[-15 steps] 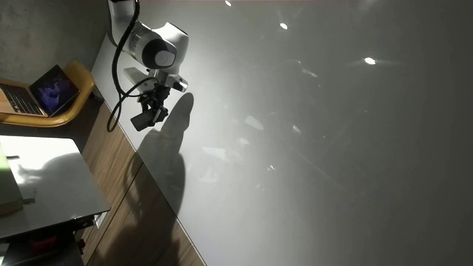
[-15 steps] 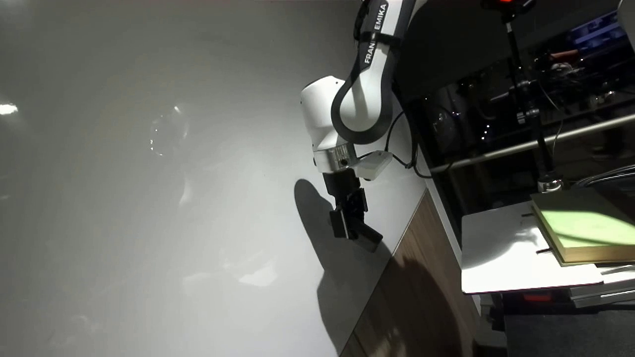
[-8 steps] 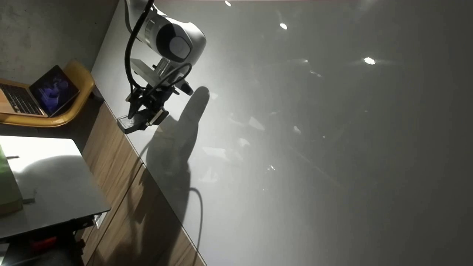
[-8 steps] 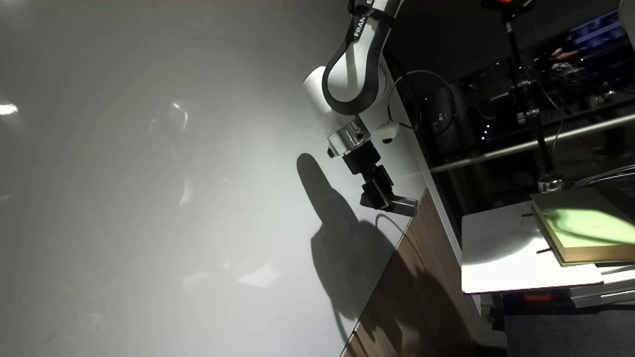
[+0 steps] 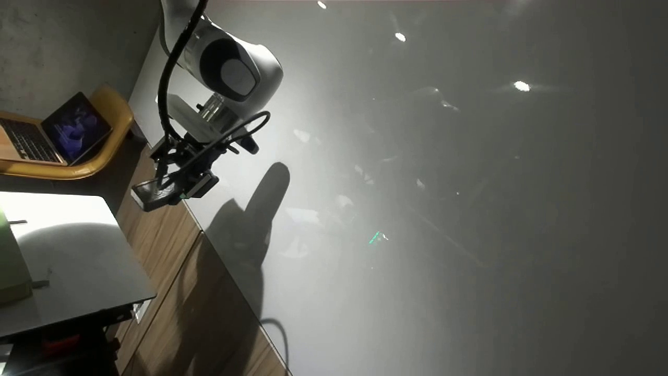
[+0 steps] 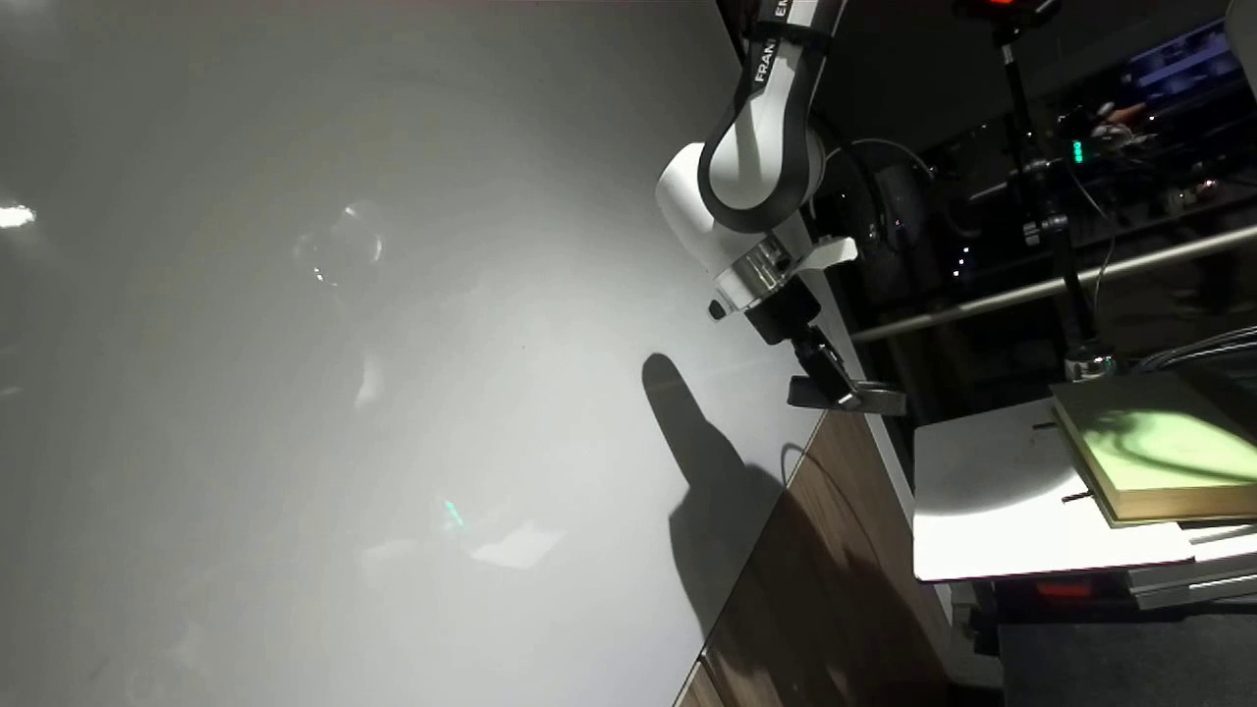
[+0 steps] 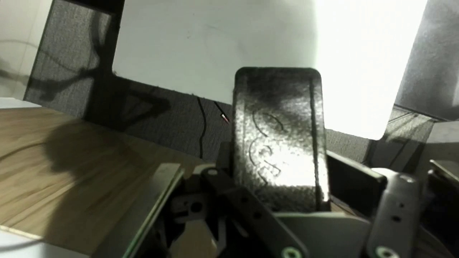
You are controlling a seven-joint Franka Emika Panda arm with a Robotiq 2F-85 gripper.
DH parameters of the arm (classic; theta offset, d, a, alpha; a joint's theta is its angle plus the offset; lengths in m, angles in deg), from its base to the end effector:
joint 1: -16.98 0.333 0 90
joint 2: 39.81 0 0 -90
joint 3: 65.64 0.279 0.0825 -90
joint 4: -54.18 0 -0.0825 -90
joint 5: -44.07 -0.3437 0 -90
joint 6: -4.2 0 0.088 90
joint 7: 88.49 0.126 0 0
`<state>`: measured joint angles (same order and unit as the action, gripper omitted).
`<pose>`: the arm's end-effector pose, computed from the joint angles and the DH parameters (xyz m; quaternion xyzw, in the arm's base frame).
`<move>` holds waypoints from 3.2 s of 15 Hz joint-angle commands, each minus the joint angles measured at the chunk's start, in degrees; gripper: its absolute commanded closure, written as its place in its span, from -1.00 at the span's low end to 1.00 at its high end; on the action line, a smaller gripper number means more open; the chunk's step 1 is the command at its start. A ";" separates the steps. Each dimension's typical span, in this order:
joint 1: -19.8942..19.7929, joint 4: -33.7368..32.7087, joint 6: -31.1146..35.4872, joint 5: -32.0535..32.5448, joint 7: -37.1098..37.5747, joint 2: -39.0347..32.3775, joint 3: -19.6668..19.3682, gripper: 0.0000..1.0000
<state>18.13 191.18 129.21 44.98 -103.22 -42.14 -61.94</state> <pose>0.4330 0.0361 0.2577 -0.9768 -0.1741 0.1245 0.0062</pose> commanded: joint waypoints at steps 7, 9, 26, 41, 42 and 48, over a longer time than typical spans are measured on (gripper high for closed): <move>0.95 2.81 0.51 -0.43 -1.14 -6.10 0.19 0.33; 0.59 2.50 0.35 -0.35 -1.44 -7.69 0.06 0.33; -1.41 -1.23 -0.02 1.65 0.25 -12.95 -1.75 0.33; -1.17 -1.08 -0.21 1.05 3.72 -15.76 -1.73 -0.69; -1.21 -1.19 -0.27 1.07 3.73 -15.75 -1.77 -0.71; -1.45 -1.16 -0.09 1.19 3.64 -15.36 -1.97 -1.00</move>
<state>16.88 190.35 129.33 45.41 -100.10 -57.65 -63.52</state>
